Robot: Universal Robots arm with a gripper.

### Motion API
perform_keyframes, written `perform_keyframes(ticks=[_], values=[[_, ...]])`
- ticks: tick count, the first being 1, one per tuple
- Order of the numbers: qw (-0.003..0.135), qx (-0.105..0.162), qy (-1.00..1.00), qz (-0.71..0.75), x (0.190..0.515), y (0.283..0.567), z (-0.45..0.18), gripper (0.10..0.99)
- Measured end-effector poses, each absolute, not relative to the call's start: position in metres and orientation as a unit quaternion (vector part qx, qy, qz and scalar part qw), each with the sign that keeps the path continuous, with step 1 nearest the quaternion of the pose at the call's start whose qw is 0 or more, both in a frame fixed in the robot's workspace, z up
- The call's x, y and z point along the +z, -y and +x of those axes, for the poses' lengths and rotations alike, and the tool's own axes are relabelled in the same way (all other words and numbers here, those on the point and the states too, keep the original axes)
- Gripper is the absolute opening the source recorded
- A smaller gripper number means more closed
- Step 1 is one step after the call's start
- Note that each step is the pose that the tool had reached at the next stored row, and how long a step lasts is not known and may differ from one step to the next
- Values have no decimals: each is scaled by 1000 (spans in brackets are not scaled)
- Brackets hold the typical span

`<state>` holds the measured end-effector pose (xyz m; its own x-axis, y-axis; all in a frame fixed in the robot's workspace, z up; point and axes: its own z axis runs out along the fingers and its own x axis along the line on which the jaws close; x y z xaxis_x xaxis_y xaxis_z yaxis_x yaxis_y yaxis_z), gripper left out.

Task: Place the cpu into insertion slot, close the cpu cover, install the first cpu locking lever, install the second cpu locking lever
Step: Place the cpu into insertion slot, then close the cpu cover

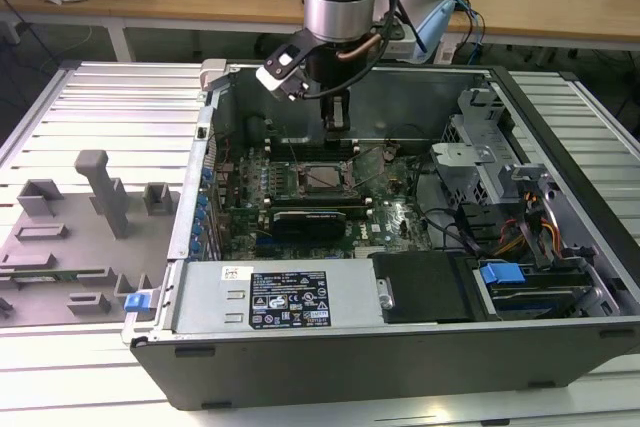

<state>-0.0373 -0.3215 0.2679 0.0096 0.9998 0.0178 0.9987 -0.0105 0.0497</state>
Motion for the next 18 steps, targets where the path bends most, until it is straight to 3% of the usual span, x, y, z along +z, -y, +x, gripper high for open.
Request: perform_keyframes(ticks=[18], values=[[11,24,-703,710,269,322,-37,106]])
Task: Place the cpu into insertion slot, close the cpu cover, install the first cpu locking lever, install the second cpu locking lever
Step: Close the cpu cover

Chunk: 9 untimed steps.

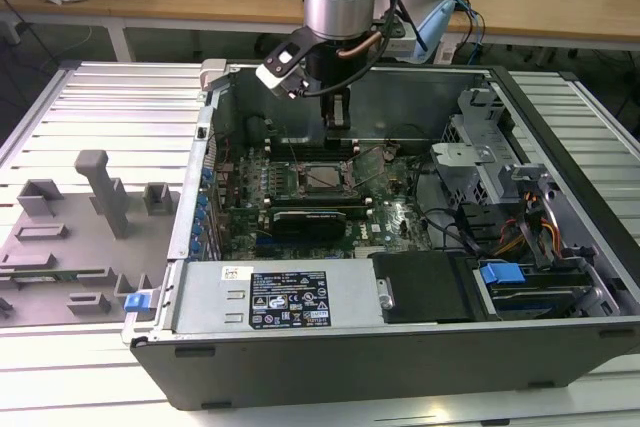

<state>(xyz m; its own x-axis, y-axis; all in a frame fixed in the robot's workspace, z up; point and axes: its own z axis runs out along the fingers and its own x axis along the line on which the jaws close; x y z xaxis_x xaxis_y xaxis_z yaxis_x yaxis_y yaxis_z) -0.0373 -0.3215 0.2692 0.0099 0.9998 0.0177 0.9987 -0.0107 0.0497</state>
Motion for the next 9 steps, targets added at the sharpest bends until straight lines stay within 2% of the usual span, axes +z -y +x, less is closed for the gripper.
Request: perform_keyframes(ticks=[9], values=[[10,22,-703,711,269,322,-8,106]])
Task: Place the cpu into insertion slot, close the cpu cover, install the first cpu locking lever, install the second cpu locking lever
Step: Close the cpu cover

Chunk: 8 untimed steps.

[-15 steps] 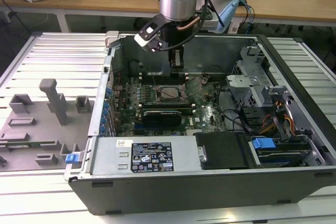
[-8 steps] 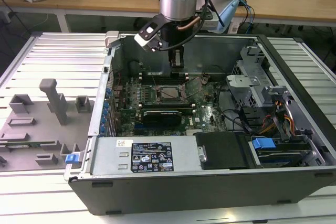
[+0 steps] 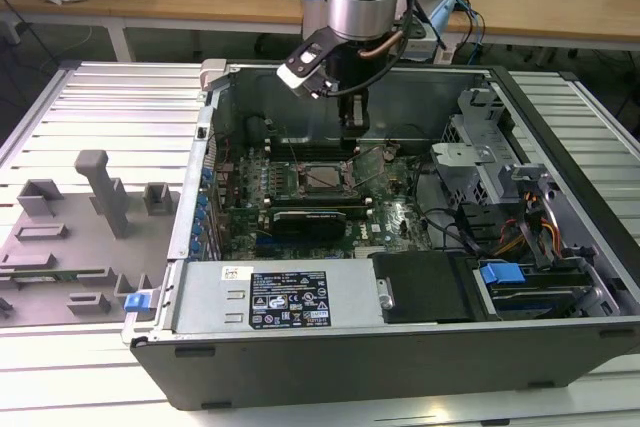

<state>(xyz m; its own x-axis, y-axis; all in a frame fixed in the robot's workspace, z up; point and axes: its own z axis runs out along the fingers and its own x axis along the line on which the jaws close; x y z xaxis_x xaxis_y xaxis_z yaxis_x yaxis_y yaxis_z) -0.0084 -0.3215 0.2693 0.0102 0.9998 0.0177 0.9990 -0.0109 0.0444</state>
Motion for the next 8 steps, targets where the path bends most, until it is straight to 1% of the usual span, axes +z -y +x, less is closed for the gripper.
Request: perform_keyframes(ticks=[8], values=[[7,20,-703,711,269,321,24,106]])
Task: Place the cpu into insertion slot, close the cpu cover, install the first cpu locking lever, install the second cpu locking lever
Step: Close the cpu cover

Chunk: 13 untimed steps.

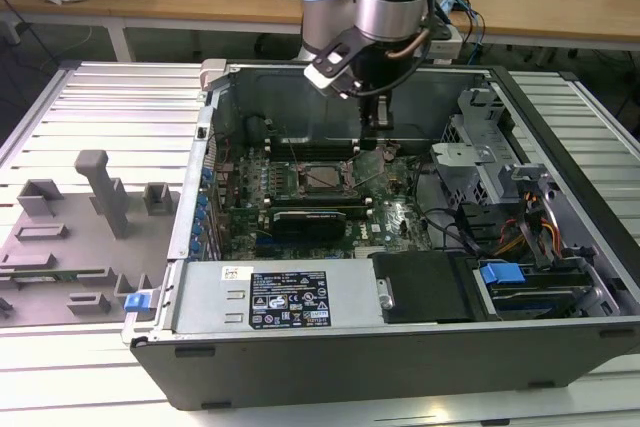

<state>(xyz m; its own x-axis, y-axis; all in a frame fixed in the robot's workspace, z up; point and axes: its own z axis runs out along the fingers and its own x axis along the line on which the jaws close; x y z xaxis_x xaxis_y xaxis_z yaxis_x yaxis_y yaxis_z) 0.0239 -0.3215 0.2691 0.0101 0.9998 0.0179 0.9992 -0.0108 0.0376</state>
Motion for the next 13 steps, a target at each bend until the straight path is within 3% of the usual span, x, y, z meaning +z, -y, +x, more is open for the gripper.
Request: perform_keyframes(ticks=[13], values=[[-1,11,-703,711,257,322,68,106]])
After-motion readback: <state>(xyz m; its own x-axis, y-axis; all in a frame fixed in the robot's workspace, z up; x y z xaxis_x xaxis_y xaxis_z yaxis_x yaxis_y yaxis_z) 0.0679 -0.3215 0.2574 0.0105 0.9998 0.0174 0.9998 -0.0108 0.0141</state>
